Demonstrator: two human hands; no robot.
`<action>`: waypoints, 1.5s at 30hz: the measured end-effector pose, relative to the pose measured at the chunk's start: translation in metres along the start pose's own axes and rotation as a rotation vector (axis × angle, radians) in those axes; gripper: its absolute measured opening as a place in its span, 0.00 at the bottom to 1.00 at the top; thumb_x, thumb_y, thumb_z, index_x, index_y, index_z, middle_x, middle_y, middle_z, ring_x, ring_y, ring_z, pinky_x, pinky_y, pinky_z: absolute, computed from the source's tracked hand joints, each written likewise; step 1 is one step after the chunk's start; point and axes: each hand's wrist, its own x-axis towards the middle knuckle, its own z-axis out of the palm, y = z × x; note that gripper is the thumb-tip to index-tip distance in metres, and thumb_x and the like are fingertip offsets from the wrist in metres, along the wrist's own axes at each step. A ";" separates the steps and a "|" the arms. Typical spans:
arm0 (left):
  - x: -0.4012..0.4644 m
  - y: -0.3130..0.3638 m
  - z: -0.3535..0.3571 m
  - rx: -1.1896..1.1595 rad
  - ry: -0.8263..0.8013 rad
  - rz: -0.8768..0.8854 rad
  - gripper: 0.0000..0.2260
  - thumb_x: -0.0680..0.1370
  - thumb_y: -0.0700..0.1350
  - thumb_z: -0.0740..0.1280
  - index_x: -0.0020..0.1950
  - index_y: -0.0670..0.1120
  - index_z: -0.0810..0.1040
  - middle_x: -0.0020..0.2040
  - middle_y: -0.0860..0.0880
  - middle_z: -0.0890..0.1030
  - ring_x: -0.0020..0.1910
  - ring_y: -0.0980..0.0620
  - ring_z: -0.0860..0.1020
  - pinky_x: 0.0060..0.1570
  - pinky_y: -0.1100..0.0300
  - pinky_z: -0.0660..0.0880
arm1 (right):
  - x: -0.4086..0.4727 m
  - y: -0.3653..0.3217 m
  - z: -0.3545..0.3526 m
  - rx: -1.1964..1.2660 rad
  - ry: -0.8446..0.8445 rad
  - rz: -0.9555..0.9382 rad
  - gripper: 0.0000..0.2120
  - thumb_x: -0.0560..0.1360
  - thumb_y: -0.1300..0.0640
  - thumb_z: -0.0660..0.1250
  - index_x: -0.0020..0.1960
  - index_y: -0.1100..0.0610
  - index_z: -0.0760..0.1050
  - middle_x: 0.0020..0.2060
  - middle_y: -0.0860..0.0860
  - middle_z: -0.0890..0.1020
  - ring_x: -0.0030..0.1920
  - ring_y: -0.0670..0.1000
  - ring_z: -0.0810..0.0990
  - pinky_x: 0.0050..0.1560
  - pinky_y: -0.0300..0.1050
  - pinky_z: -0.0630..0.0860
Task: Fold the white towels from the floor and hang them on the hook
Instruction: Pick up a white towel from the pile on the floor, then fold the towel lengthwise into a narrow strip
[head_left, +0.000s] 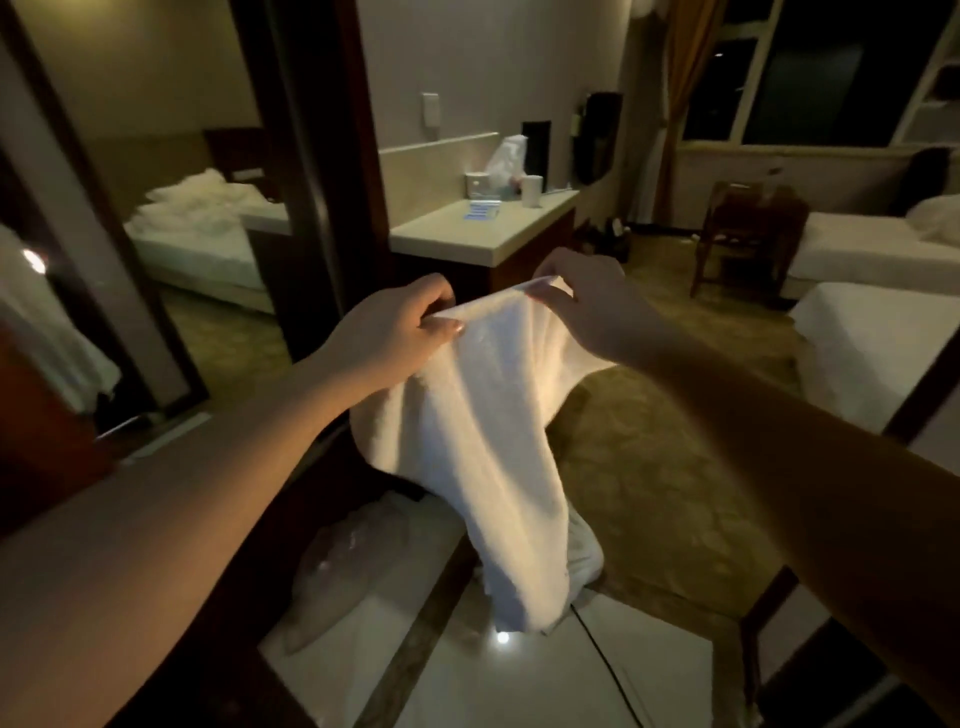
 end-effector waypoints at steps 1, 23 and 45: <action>-0.017 0.000 -0.018 0.017 -0.028 -0.052 0.09 0.79 0.55 0.68 0.46 0.52 0.71 0.35 0.55 0.75 0.33 0.60 0.73 0.29 0.61 0.62 | -0.005 -0.018 -0.001 -0.011 0.003 -0.024 0.06 0.82 0.48 0.62 0.54 0.48 0.75 0.48 0.43 0.76 0.51 0.46 0.72 0.46 0.40 0.67; -0.492 -0.028 -0.359 -0.562 0.151 -0.645 0.04 0.72 0.49 0.73 0.43 0.54 0.88 0.44 0.49 0.87 0.46 0.55 0.84 0.51 0.57 0.75 | -0.202 -0.361 0.027 -0.097 -0.049 -0.263 0.08 0.80 0.51 0.64 0.57 0.47 0.79 0.48 0.40 0.73 0.49 0.44 0.73 0.45 0.45 0.66; -0.692 0.002 -0.449 -1.091 0.789 -1.041 0.11 0.79 0.49 0.69 0.55 0.42 0.80 0.44 0.45 0.87 0.41 0.46 0.86 0.32 0.54 0.82 | -0.338 -0.546 0.045 0.273 -0.591 -0.060 0.25 0.81 0.44 0.61 0.76 0.43 0.64 0.47 0.48 0.86 0.40 0.47 0.84 0.37 0.41 0.77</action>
